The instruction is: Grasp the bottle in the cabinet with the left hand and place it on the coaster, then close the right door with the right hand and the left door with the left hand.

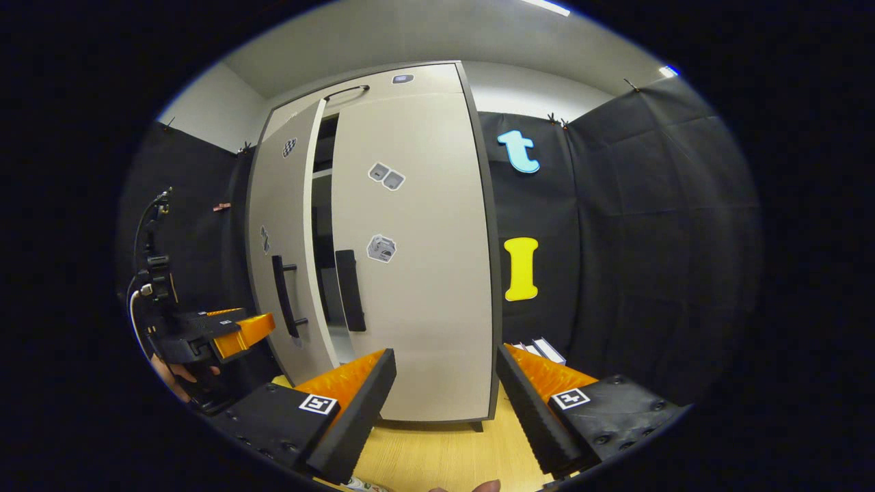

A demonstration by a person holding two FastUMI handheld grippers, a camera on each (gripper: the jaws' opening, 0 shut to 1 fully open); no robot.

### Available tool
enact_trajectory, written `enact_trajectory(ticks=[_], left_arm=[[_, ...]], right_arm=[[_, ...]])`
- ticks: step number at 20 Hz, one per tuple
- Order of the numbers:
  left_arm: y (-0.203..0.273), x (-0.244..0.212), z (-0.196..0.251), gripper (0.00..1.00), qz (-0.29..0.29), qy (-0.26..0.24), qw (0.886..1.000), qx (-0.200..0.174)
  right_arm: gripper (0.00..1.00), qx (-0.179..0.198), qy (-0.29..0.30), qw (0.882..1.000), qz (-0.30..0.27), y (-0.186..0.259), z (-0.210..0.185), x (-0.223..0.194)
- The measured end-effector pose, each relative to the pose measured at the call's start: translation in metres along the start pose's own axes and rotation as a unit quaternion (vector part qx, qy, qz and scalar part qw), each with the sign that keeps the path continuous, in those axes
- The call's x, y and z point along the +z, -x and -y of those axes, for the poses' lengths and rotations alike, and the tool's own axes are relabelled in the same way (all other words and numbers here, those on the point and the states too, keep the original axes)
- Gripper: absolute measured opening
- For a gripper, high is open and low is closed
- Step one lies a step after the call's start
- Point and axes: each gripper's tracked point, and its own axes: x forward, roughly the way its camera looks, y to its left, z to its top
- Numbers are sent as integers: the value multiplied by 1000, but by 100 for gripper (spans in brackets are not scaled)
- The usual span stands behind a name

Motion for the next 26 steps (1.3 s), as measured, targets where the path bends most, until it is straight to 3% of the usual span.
enact_trajectory(ticks=[9,26], left_arm=[[60,14,-14,93,14,-20,1000,1],[144,10,-25,93,7,0,1000,14]], right_arm=[[98,-9,2,1000,15,14,-20,12],[98,-2,45,999,29,37,-82,6]])
